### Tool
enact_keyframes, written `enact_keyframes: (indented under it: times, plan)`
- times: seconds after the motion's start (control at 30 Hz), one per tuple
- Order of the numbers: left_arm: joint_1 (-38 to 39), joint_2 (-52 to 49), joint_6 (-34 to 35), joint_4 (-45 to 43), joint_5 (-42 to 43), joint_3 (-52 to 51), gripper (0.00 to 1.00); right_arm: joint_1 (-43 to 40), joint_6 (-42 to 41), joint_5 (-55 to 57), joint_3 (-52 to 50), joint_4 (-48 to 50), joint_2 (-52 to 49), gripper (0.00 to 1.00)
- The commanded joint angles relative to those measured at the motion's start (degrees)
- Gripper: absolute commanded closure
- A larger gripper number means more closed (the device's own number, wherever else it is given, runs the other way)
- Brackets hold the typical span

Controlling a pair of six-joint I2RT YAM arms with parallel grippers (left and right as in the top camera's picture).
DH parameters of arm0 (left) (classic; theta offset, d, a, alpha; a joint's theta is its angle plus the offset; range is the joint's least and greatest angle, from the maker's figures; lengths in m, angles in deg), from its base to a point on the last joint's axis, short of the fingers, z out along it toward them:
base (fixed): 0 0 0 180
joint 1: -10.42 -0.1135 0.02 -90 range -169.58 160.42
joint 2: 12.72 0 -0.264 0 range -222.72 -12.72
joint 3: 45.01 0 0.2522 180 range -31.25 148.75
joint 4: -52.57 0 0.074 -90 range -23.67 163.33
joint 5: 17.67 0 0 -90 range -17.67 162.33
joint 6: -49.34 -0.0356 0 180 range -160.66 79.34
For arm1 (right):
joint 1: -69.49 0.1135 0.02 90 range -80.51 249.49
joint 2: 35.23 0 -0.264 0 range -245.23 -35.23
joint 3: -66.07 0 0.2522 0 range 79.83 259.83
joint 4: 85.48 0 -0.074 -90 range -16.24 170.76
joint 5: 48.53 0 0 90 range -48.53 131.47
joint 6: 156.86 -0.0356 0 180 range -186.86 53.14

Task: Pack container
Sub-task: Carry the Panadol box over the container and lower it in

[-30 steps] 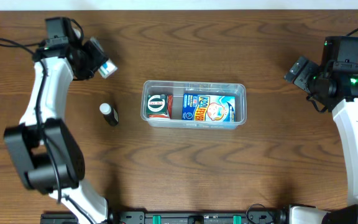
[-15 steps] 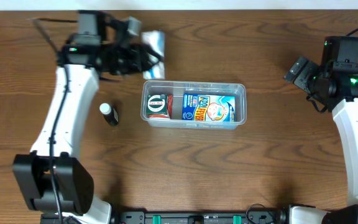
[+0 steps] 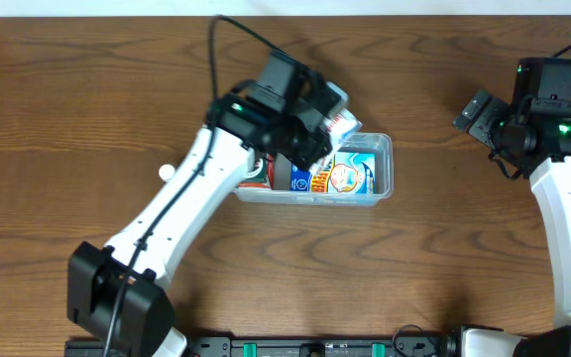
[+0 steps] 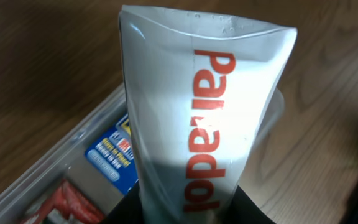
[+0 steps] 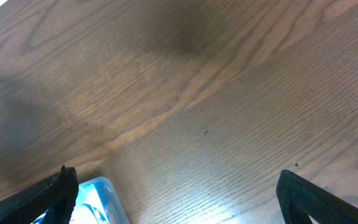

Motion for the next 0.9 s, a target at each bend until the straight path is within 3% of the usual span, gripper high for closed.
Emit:
enact_keyframes:
  times: [0.0, 0.2, 0.57, 0.8, 0.87]
  plan:
    - [3.32, 0.55, -3.34, 0.09, -5.68, -0.22, 0.66, -0.35, -0.42, 0.42, 0.26, 0.07, -0.17, 0.01]
    - [5.57, 0.13, -4.57, -0.35, -5.68, -1.22, 0.61, -0.24, -0.42, 0.42, 0.26, 0.09, -0.17, 0.01]
    - [7.61, -5.01, -21.97, -2.29, -5.66, -2.89, 0.62, -0.26, -0.39, 0.42, 0.26, 0.07, -0.17, 0.01]
    - [7.65, -10.05, -23.47, -5.03, -5.68, -2.89, 0.62, -0.26, -0.42, 0.42, 0.26, 0.07, -0.17, 0.01]
    - [7.65, -11.37, -26.69, -5.05, -5.68, -2.89, 0.62, -0.26, -0.42, 0.42, 0.26, 0.07, -0.17, 0.01]
